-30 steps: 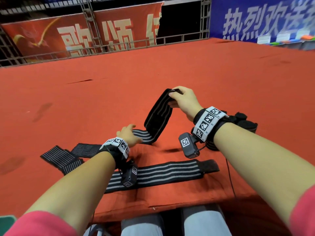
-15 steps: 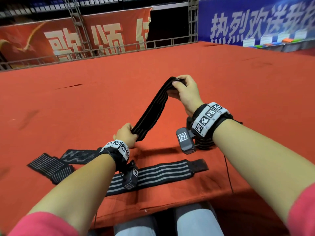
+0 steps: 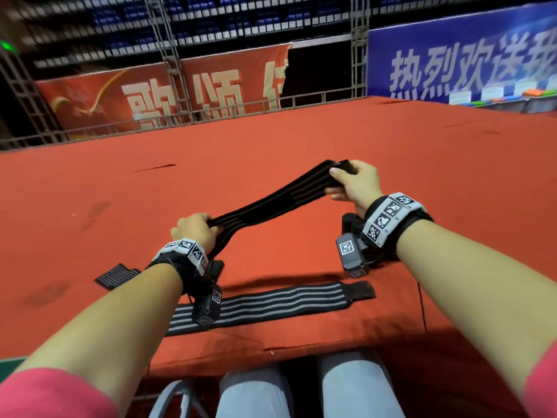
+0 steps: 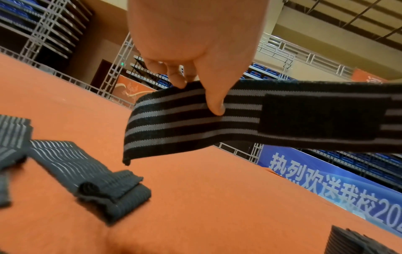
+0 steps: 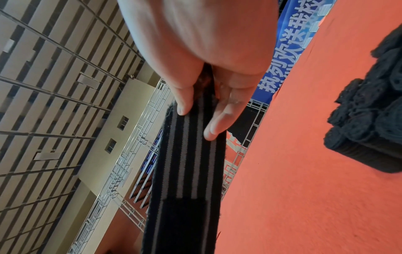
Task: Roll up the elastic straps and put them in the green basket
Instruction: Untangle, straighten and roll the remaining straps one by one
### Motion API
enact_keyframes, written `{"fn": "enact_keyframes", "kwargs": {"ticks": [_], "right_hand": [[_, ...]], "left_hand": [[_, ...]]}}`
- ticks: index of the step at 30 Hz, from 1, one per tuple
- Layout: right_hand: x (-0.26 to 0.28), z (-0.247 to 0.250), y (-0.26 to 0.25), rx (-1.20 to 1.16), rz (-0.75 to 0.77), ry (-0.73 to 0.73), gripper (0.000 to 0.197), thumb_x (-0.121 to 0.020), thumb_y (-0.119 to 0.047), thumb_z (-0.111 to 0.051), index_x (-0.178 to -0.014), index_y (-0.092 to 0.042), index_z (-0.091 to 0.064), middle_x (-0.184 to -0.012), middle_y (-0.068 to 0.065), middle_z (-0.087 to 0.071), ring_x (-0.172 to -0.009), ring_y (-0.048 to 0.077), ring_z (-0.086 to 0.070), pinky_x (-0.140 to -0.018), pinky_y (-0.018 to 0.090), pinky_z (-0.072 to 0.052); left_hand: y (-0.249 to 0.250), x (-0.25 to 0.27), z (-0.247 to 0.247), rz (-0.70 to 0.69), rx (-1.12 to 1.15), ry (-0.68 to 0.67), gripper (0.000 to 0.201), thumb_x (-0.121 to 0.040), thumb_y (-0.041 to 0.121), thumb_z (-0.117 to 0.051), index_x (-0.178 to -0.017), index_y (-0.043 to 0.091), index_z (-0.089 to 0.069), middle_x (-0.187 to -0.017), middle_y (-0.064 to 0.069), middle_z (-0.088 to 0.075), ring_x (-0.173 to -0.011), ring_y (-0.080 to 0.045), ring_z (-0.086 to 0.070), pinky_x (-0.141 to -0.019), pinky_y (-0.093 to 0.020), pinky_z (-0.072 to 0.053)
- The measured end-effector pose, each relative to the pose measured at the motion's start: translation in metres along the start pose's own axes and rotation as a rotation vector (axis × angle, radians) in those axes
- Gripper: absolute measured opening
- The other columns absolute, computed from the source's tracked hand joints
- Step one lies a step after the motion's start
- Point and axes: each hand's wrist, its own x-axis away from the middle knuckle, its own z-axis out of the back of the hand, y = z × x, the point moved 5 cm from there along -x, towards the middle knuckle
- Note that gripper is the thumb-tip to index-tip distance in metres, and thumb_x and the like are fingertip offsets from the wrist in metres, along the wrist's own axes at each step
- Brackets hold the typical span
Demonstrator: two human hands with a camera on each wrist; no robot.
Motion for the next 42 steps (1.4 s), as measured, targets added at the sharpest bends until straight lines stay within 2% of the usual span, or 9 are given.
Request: {"fn": "enact_keyframes", "kwargs": {"ticks": [3, 8, 13, 15, 19, 23, 26, 33, 42], "right_hand": [[0.015, 0.001, 0.003, -0.001, -0.075, -0.028, 0.015, -0.096, -0.015, -0.063, -0.107, -0.006, -0.064, -0.089, 0.012, -0.070, -0.056, 0.020, -0.071, -0.046, 0.027, -0.054], [0.036, 0.000, 0.015, 0.046, -0.172, -0.058, 0.018, -0.096, -0.023, -0.064, -0.104, -0.008, -0.058, -0.084, 0.011, -0.066, -0.045, 0.018, -0.066, -0.035, 0.021, -0.045], [0.053, 0.000, 0.030, 0.038, -0.298, -0.112, 0.012, -0.096, -0.021, -0.064, -0.102, -0.011, -0.058, -0.087, 0.012, -0.067, -0.049, 0.022, -0.069, -0.038, 0.022, -0.049], [0.058, 0.001, 0.038, 0.003, -0.345, -0.131, 0.018, -0.093, -0.014, -0.068, -0.107, -0.008, -0.059, -0.093, 0.014, -0.069, -0.057, 0.026, -0.071, -0.042, 0.025, -0.053], [0.069, 0.003, 0.054, -0.016, -0.425, -0.177, 0.011, -0.088, 0.006, -0.062, -0.081, -0.002, -0.062, -0.081, 0.016, -0.062, -0.063, 0.024, -0.064, -0.051, 0.026, -0.058], [0.077, 0.005, 0.070, -0.122, -0.531, -0.225, 0.009, -0.088, -0.009, -0.068, -0.082, -0.004, -0.063, -0.079, 0.015, -0.066, -0.075, 0.029, -0.064, -0.063, 0.033, -0.062], [0.077, 0.008, 0.080, -0.086, -0.535, -0.253, 0.010, -0.087, -0.007, -0.070, -0.081, -0.005, -0.064, -0.077, 0.014, -0.065, -0.072, 0.026, -0.066, -0.065, 0.033, -0.061], [0.076, 0.017, 0.110, 0.199, -0.480, -0.325, 0.029, -0.081, 0.023, -0.046, -0.079, 0.003, -0.066, -0.087, 0.016, -0.068, -0.077, 0.026, -0.065, -0.059, 0.032, -0.057], [0.075, 0.036, 0.149, 0.489, -0.469, -0.388, 0.033, -0.077, 0.028, -0.059, -0.091, -0.001, -0.067, -0.089, 0.015, -0.063, -0.079, 0.025, -0.065, -0.053, 0.030, -0.059]], "left_hand": [[-0.016, 0.014, 0.019, -0.003, -0.089, 0.042, 0.019, -0.091, 0.037, -0.063, -0.100, 0.023, -0.072, -0.099, -0.006, -0.068, -0.106, -0.033, -0.054, -0.078, -0.037, -0.032], [-0.044, 0.037, 0.030, -0.021, -0.159, 0.028, 0.029, -0.093, 0.050, -0.059, -0.106, 0.025, -0.067, -0.118, -0.003, -0.056, -0.117, -0.031, -0.043, -0.089, -0.042, -0.032], [-0.079, 0.047, 0.022, 0.000, -0.006, -0.110, 0.018, -0.091, 0.041, -0.064, -0.090, 0.024, -0.057, -0.102, -0.006, -0.068, -0.102, -0.031, -0.061, -0.098, -0.046, -0.040], [-0.086, 0.055, 0.020, -0.007, 0.001, -0.139, 0.014, -0.088, 0.032, -0.067, -0.087, 0.024, -0.055, -0.099, -0.008, -0.069, -0.096, -0.031, -0.063, -0.095, -0.046, -0.047], [-0.093, 0.070, 0.015, -0.034, -0.088, -0.162, 0.013, -0.080, 0.025, -0.067, -0.084, 0.024, -0.055, -0.091, -0.006, -0.066, -0.088, -0.031, -0.063, -0.085, -0.041, -0.052], [-0.097, 0.078, 0.007, -0.080, -0.125, -0.176, 0.015, -0.076, 0.017, -0.067, -0.077, 0.022, -0.052, -0.080, -0.003, -0.061, -0.077, -0.030, -0.061, -0.066, -0.032, -0.047], [-0.096, 0.080, 0.000, -0.128, -0.180, -0.168, 0.014, -0.078, 0.014, -0.063, -0.080, 0.021, -0.052, -0.083, -0.002, -0.058, -0.082, -0.031, -0.061, -0.066, -0.033, -0.048], [-0.103, 0.073, -0.015, -0.161, -0.368, -0.114, 0.023, -0.081, 0.016, -0.070, -0.100, 0.020, -0.058, -0.103, -0.004, -0.057, -0.102, -0.029, -0.056, -0.079, -0.039, -0.049], [-0.113, 0.083, -0.047, -0.224, -0.632, -0.260, 0.022, -0.087, 0.010, -0.055, -0.107, 0.019, -0.060, -0.116, -0.004, -0.059, -0.114, -0.028, -0.054, -0.090, -0.040, -0.049]]}}
